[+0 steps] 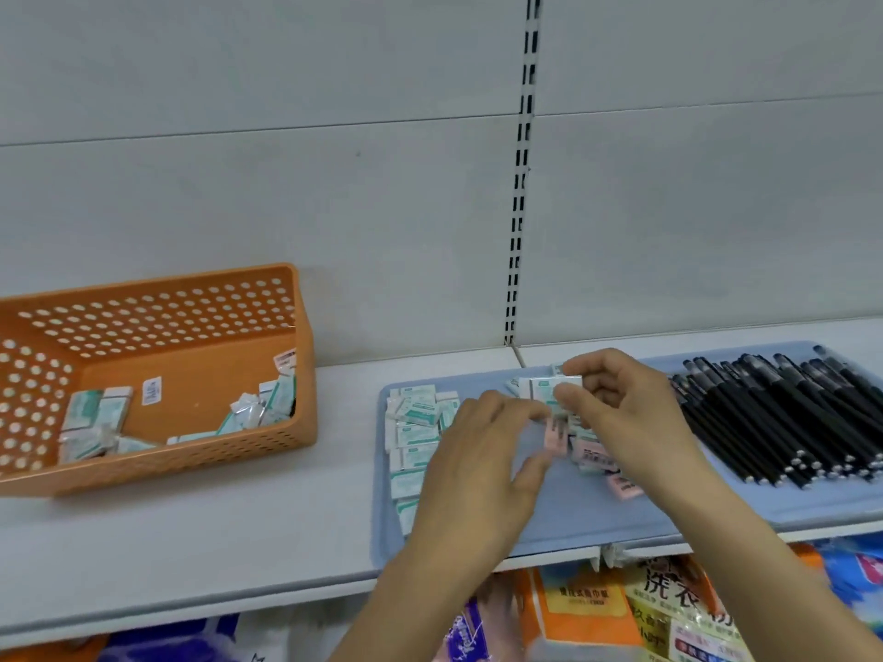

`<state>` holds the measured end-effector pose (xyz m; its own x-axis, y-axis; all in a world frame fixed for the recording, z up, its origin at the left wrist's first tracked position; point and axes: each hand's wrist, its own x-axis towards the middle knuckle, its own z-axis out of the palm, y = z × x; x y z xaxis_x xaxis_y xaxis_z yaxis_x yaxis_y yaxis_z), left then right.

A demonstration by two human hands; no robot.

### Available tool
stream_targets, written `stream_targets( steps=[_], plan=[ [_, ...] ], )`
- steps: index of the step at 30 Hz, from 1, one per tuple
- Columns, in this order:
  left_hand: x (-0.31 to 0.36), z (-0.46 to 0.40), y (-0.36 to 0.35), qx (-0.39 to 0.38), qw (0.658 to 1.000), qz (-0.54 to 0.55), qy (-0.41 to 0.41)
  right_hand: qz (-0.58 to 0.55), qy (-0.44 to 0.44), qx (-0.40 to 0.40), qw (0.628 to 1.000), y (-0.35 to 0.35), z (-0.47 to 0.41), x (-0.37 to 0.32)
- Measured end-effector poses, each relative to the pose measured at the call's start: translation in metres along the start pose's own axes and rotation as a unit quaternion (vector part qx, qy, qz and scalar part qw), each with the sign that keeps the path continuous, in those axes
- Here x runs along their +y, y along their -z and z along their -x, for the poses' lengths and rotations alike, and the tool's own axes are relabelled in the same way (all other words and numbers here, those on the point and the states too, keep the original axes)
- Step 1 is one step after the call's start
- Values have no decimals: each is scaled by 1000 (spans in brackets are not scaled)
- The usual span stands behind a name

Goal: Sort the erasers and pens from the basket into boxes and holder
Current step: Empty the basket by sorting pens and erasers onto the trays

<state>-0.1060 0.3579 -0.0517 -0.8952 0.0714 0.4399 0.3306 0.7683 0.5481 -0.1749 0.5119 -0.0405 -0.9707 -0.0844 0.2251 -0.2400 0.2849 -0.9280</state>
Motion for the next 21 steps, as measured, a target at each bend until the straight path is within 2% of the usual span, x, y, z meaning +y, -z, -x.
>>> stream_targets(
  steps=[3,4,8,10,12,14,17,19,21],
  plan=[
    [-34,16,35,63,997,9,52,3,-2,-54,999,-31,0,-10],
    [-45,21,44,57,996,11,70,14,-6,-77,997,-44,-1,-13],
    [-69,33,58,-46,992,6,116,61,-5,-132,989,-95,-1,-17],
    [-75,33,56,-58,993,-17,97,160,39,-138,977,-107,2,-14],
    [-79,31,53,-57,995,-44,65,237,89,-129,959,-103,5,-12],
    [-82,24,50,-44,995,-71,46,255,108,-103,955,-84,6,-10],
    [-85,4,50,-46,995,-62,60,288,73,-73,952,-44,3,-9],
    [-87,-11,54,-100,991,-39,83,360,26,-104,927,-20,4,-10],
    [-88,-24,57,-173,978,-61,94,462,-2,-142,876,-5,9,-10]
  ],
)
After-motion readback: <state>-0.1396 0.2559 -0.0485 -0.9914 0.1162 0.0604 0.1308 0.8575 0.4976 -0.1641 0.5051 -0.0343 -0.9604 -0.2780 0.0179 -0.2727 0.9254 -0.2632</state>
